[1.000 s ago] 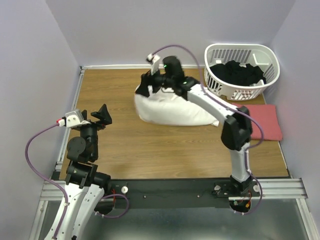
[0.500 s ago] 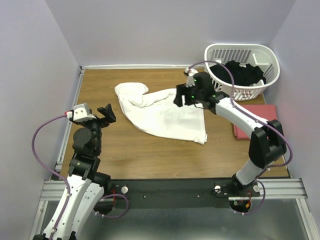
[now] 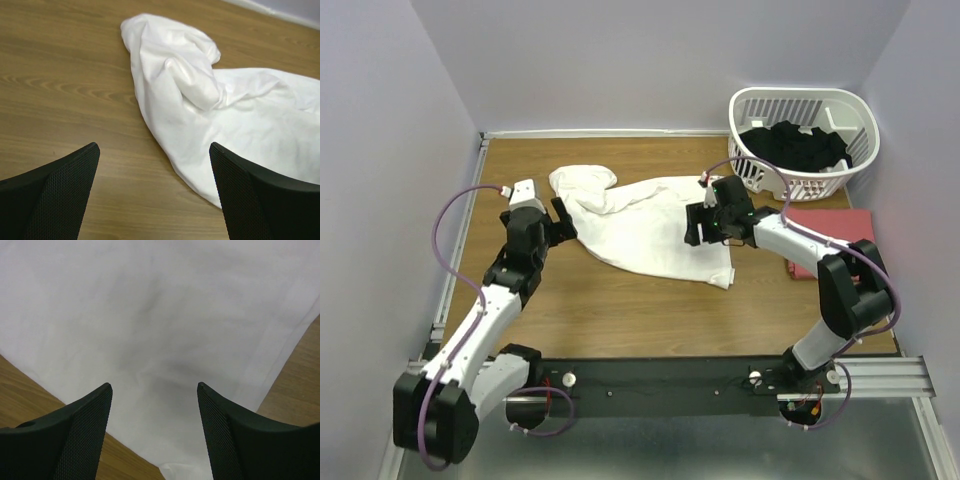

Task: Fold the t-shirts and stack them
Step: Flatten the tshirt out

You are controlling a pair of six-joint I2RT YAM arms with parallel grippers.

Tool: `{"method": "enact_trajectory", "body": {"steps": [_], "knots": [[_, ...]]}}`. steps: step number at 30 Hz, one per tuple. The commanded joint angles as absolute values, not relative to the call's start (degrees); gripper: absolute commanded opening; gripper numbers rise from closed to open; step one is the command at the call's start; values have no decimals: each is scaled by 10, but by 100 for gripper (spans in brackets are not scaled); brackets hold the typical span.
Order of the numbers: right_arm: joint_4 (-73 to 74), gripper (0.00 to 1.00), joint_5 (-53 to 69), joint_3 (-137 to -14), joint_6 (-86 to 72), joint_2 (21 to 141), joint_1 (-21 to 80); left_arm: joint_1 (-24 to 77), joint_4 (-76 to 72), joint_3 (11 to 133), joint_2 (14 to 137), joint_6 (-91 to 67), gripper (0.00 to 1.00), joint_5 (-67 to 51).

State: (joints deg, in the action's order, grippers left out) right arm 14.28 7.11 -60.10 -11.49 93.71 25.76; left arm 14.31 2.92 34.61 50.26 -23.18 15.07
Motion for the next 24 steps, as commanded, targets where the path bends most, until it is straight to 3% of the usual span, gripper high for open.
{"method": "enact_trajectory", "body": {"steps": [1,7,21,24], "knots": [[146,77,79,-573,-109,923,299,141,76,381,583,-279,99,143],[147,92,51,-566,-69,930,373,140,47,419,702,-321,98,127],[149,90,-56,-628,-88,980,355,140,32,583,863,-277,98,123],[149,89,-62,-650,-99,995,327,140,68,692,925,-230,98,163]]}}
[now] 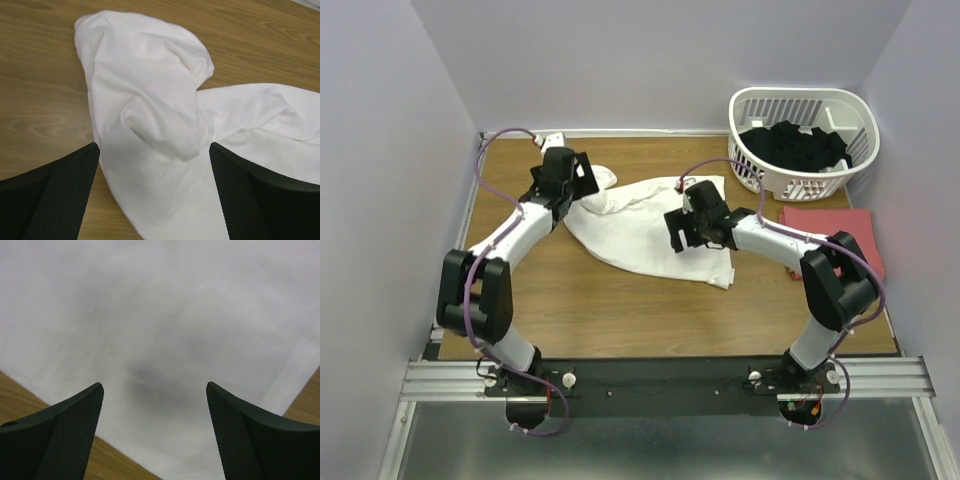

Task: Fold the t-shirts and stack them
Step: Flatten the tshirt out

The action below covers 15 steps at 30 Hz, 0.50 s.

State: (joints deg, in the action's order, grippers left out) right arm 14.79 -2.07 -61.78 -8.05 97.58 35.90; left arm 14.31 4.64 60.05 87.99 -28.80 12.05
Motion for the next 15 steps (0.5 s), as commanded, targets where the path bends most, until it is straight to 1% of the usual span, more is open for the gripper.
{"method": "enact_trajectory", "body": {"steps": [1,2,3,6,11,15], "knots": [[149,89,-65,-656,-102,998,322,141,80,715,963,-216,98,169],[149,89,-67,-664,-105,1006,312,141,104,762,981,-195,99,178],[149,89,-65,-669,-106,1011,305,143,127,782,1013,-188,98,185],[149,89,-59,-680,-107,1027,299,157,152,844,1055,-157,98,220],[149,86,-38,-694,-108,1053,298,185,186,892,1124,-135,94,267],[149,82,-21,-683,-120,1060,298,200,194,887,1147,-143,86,279]]}}
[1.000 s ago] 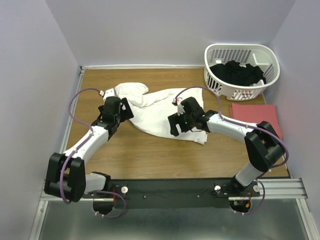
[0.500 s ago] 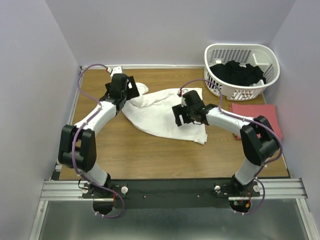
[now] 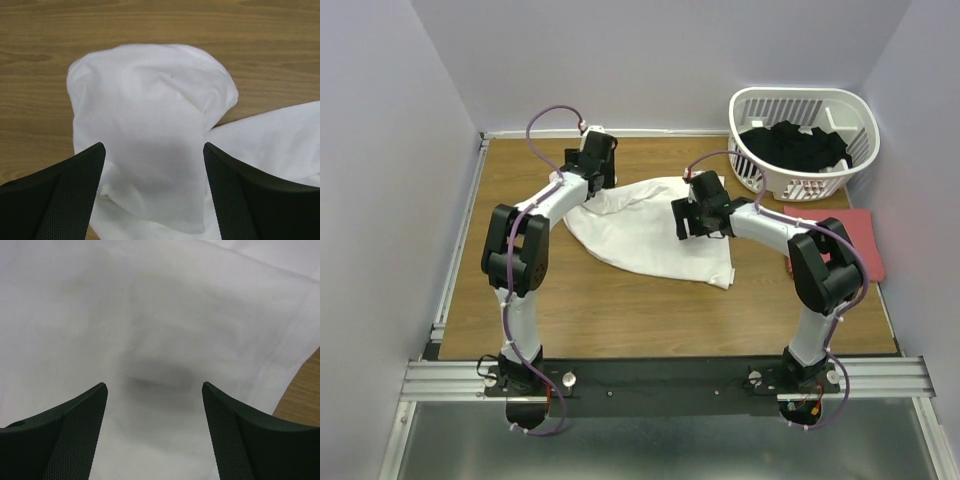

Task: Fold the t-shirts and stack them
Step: Flatten the tshirt out

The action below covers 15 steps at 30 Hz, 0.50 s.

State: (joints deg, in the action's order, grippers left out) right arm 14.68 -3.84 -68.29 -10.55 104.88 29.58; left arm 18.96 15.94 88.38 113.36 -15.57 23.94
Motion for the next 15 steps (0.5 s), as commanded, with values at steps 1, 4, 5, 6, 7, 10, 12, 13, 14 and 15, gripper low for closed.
{"method": "enact_trajectory", "body": {"steps": [1,4,5,6,7,10,12,13,14,15], "knots": [[149,81,-13,-680,-122,1060,298,204,194,875,1149,-152,81,275],[149,80,-3,-658,-128,1049,298,205,194,835,1140,-168,75,264],[151,80,16,-652,-130,1045,298,204,197,824,1135,-174,74,263],[152,79,22,-645,-135,1040,299,205,198,811,1129,-187,73,262],[153,78,38,-628,-138,1035,299,205,197,783,1113,-194,69,260],[163,76,84,-592,-150,1018,299,205,199,716,1073,-224,66,258],[174,75,104,-569,-167,1000,299,205,202,680,1050,-243,65,244],[184,75,130,-543,-172,990,299,205,201,639,1021,-265,65,238],[187,75,141,-530,-179,980,299,205,200,617,1004,-273,65,229],[192,74,154,-516,-193,953,300,206,200,595,986,-280,64,222]]}}
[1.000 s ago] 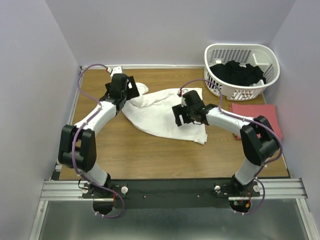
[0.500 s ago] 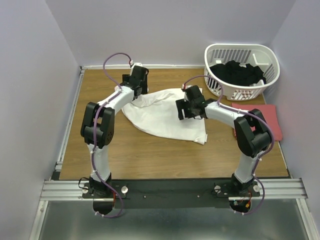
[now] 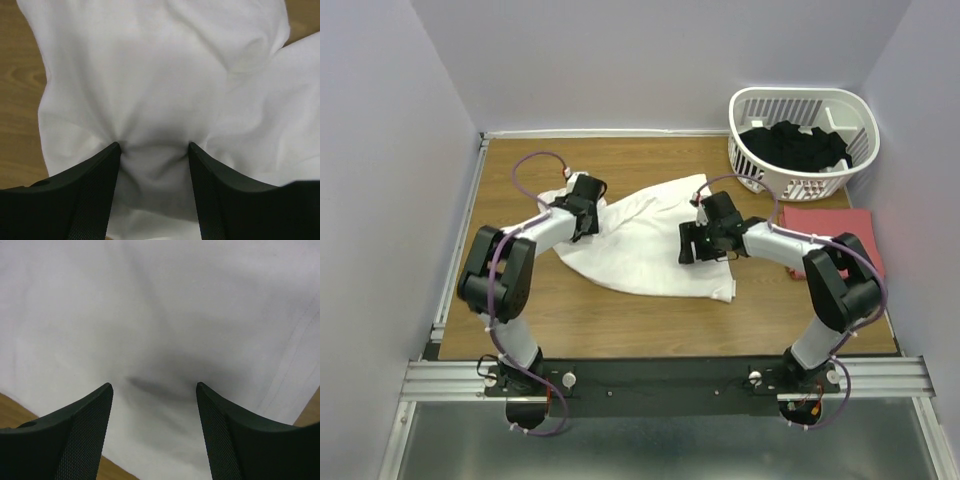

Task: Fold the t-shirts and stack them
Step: Flatten the tshirt out

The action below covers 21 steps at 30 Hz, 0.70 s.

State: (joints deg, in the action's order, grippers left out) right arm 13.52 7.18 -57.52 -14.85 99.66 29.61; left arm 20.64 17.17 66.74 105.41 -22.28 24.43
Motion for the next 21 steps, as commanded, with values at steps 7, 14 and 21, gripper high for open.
{"method": "enact_trajectory", "body": {"steps": [7,14,21], "knots": [[245,74,245,-419,-223,828,326,208,216,416,740,-333,66,225],[248,84,135,-498,-179,791,330,213,232,485,738,-299,77,230],[248,88,52,-595,-140,877,329,214,242,577,866,-249,78,266]]}}
